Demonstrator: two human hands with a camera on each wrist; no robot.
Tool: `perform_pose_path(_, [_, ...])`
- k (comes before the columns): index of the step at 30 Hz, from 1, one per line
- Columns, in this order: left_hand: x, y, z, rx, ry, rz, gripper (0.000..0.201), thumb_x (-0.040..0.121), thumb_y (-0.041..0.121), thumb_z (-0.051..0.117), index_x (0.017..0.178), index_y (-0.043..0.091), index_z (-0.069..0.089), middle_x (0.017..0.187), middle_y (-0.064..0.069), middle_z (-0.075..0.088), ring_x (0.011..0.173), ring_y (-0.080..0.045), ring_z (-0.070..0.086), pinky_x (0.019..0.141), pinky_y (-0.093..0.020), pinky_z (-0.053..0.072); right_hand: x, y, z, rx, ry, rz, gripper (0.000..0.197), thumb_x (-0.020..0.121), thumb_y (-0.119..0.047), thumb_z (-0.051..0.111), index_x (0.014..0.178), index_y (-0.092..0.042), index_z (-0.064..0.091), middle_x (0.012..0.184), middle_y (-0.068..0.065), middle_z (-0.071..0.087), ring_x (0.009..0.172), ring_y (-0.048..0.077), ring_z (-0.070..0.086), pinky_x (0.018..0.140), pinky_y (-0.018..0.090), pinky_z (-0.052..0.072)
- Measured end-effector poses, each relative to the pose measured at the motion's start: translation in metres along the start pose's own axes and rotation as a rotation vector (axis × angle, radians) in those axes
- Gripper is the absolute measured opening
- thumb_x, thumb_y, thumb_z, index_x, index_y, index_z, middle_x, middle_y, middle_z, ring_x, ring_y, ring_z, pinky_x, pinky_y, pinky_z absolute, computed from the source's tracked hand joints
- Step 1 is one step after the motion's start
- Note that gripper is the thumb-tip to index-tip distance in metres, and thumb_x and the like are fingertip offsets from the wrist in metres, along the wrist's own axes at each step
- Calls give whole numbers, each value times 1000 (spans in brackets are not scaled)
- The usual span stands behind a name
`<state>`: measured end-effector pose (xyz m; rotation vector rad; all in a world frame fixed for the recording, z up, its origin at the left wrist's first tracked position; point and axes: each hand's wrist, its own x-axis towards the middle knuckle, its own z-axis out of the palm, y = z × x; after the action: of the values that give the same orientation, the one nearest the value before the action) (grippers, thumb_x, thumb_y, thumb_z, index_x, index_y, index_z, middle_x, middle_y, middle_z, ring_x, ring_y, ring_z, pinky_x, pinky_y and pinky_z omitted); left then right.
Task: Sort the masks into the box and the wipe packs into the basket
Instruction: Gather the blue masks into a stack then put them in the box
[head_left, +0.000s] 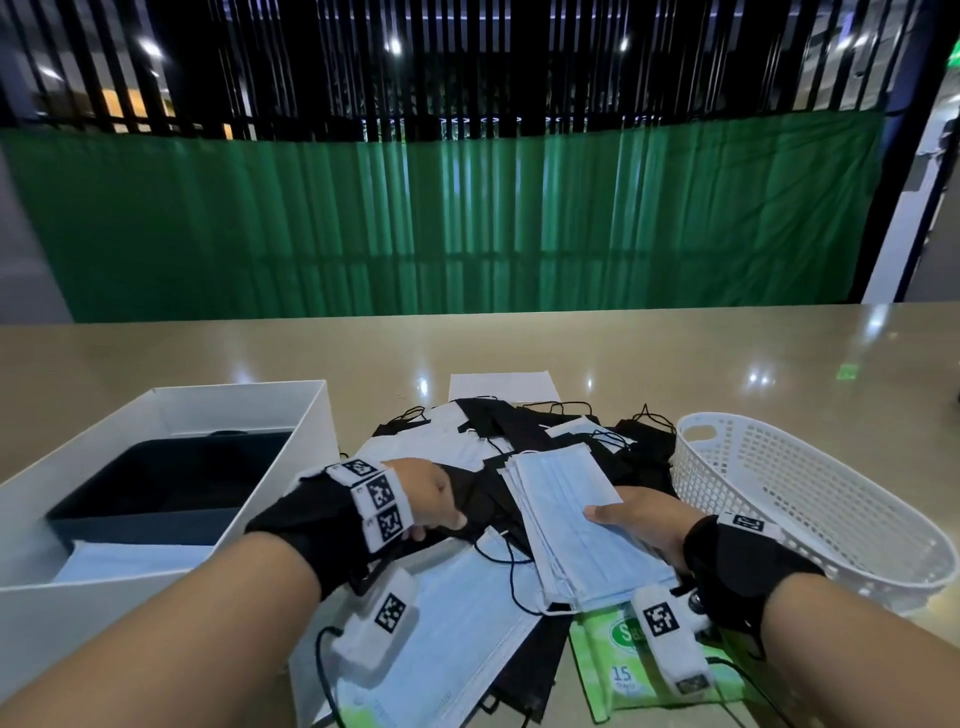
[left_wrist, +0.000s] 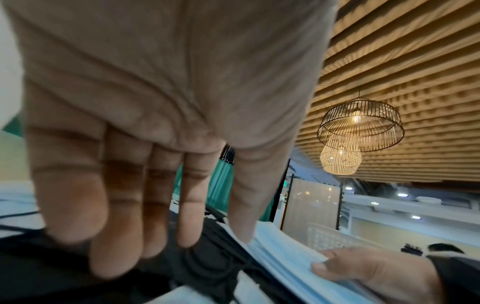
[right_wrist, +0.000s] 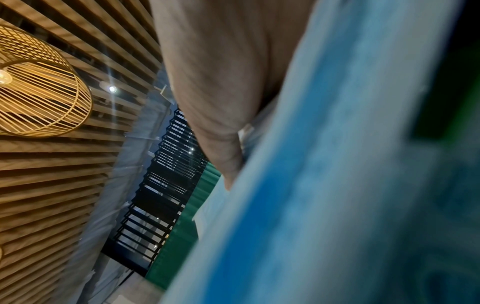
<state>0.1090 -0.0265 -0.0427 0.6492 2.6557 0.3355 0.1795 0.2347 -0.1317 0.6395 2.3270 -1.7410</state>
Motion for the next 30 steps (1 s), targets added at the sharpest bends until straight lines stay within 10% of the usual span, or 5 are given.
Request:
perform_pose_path(5, [-6,-18,6,160,-95,-101,32,81,51,65,81,21,54,73,8,57,65,-10,51,62,-21,40,-3,-1,-2,61,-22,-7,51,44,-49,86,88,-25,76,120,34,53,91,32,49,101,69,25])
perform_pose_path(17, [-15,-17,30,261,-82,-107,63,56,71,68,95,25,50,84,8,55,79,-13,54,76,-31,46,-10,-5,1,84,-25,-7,40,56,-44,78,88,-22,77,112,31,61,88,34,50,81,42,38])
perform_pose_path(21, [-14,1,33,160,-148,-113,41,74,54,69,89,18,58,72,4,49,64,-11,46,62,-24,36,-14,-7,1,51,-25,-22,23,81,-27,71,98,-13,71,104,25,69,90,39,62,94,48,46])
perform_pose_path(25, [-9,-3,27,-31,-103,-136,57,76,37,75,118,3,57,94,-5,68,84,-16,66,57,-22,41,-7,-3,0,63,-31,-16,34,72,-37,79,96,-14,73,102,22,67,87,41,57,94,50,45])
perform_pose_path(30, [-17,-12,-3,-89,-43,-99,37,76,30,73,108,15,64,90,1,64,78,-15,63,64,-25,50,-6,-3,-1,85,-48,-22,49,57,-45,85,94,-14,74,102,20,65,87,39,54,90,44,42])
